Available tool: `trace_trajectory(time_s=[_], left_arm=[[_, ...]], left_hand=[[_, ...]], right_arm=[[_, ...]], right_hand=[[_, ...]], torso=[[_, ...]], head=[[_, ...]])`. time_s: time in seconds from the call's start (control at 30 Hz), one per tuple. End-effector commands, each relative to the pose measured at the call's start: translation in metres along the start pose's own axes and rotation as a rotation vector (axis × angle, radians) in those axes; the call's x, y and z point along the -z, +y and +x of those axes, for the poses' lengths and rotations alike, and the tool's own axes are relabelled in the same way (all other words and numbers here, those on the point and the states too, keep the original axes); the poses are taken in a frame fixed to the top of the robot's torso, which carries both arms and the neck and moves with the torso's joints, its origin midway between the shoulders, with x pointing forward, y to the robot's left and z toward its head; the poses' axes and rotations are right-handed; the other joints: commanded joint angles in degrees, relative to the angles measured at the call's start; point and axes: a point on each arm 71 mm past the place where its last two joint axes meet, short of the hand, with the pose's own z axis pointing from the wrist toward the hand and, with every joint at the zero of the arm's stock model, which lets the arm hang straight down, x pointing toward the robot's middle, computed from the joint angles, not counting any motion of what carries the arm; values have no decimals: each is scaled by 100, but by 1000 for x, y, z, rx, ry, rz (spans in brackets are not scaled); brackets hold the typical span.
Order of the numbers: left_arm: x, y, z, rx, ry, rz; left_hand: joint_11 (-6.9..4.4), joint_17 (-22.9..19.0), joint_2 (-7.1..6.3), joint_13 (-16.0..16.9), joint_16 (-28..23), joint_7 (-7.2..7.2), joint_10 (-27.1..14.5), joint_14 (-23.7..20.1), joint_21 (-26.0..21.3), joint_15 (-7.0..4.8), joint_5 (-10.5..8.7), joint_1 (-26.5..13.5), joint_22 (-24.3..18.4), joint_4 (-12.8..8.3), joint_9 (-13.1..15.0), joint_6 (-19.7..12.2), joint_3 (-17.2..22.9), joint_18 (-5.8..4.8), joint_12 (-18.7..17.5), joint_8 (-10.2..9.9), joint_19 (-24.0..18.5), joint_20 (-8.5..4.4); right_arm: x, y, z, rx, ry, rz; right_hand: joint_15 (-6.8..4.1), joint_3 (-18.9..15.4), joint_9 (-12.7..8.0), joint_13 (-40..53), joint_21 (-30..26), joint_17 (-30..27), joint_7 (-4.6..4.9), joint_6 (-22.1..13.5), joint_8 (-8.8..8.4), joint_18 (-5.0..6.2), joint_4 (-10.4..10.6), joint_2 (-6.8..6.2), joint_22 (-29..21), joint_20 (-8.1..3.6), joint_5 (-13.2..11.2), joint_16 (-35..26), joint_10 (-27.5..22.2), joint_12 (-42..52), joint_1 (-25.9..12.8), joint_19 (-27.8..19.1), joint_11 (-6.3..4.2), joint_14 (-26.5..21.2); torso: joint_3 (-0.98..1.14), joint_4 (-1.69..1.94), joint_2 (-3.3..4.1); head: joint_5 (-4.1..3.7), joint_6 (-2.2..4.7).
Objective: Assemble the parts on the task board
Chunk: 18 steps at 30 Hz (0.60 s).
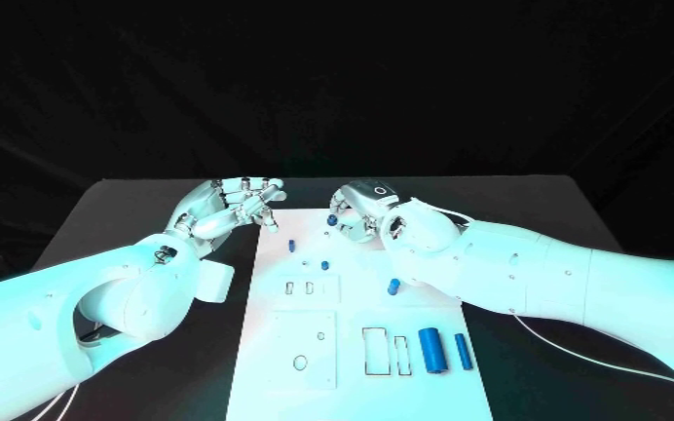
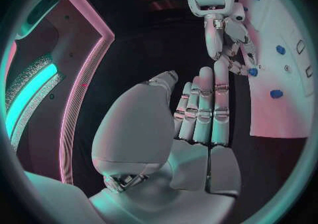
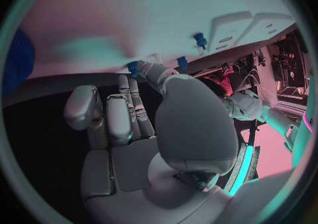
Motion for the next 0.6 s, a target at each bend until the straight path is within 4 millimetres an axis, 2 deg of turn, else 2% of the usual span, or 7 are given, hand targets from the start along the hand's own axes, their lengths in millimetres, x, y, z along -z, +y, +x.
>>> trace_trajectory(time_s=[0.03, 0.17, 0.27, 0.47, 0.53, 0.57, 0.6], left_arm=[[0, -2, -2, 9, 11, 13], [-1, -2, -5, 8, 5, 13], [-1, -1, -8, 7, 1, 14], [-1, -1, -17, -1, -17, 17], [-1, 0, -22, -6, -26, 17], [-1, 0, -23, -7, -29, 17], [-1, -1, -25, -9, -32, 17]], left_hand=[[34, 8, -5, -6, 24, 49, -4, -30, 38, 9, -10, -61, 7, 5, 9, 2, 41, 73, -36, -33, -31, 1], [34, 8, -10, -6, 24, 48, -5, -32, 41, 10, -11, -66, 8, 6, 9, 0, 41, 73, -36, -33, -34, 2], [34, 8, -10, -6, 24, 48, -5, -32, 41, 10, -11, -66, 8, 6, 9, 0, 41, 73, -36, -33, -34, 2], [33, 8, -16, -5, 24, 46, -5, -34, 44, 10, -12, -70, 11, 5, 9, 0, 41, 73, -35, -33, -39, 3], [33, 8, -16, -5, 24, 46, -5, -34, 44, 10, -12, -70, 11, 5, 9, 0, 41, 73, -35, -33, -39, 3], [33, 8, -16, -5, 24, 46, -5, -34, 44, 10, -12, -70, 11, 5, 9, 0, 41, 73, -35, -33, -39, 3], [33, 8, -16, -5, 24, 46, -5, -34, 44, 10, -12, -70, 11, 5, 9, 0, 41, 73, -35, -33, -39, 3]], right_arm=[[7, -2, -10, -18, -30, 2], [20, -8, -27, -53, -44, 4], [30, -16, -39, -85, -41, 17], [49, -45, -54, -196, 19, 95], [56, -59, -58, -236, 58, 127], [59, -65, -59, -245, 71, 139], [62, -72, -60, -251, 87, 153]], right_hand=[[40, -247, -1, -36, -96, -81, 1, -41, -56, 108, 67, -20, -84, 12, 9, -53, -29, 28, 26, -30, -4, 3], [34, -783, -41, -93, -233, -170, 1, -111, -191, 126, 238, 62, -186, 1, 38, -98, -29, 75, 155, -29, -10, -2], [17, -935, -66, -86, -238, -169, -7, -133, -241, 121, 329, 83, -165, -10, 33, -91, 78, 145, 187, -1, -32, 5], [-153, -921, -95, 266, 110, 137, -119, -173, -331, 31, 463, 39, 313, -148, 28, 123, 1179, 829, 294, 259, -254, 100], [-217, -1015, -102, 575, 202, 236, -147, -211, -374, 6, 464, -16, 438, -215, 80, 192, 1529, 1262, 358, 322, -326, 126], [-202, -1277, -73, 1486, 224, 198, -115, -234, -403, -22, 564, 80, 510, -211, 127, 183, 1091, 2104, 545, 338, -355, 114], [-215, -1442, -51, 2122, 256, 221, -99, -216, -403, -20, 698, 91, 584, -217, 82, 206, 926, 2736, 614, 360, -338, 121]], torso=[[16, -38, -18], [18, -68, -46], [24, -89, -75], [42, -120, -120], [42, -133, -136], [43, -137, -140], [44, -141, -143]], head=[[13, 8], [-19, 35], [-26, 49], [-52, 46], [-53, 41], [-52, 37], [-50, 28]])
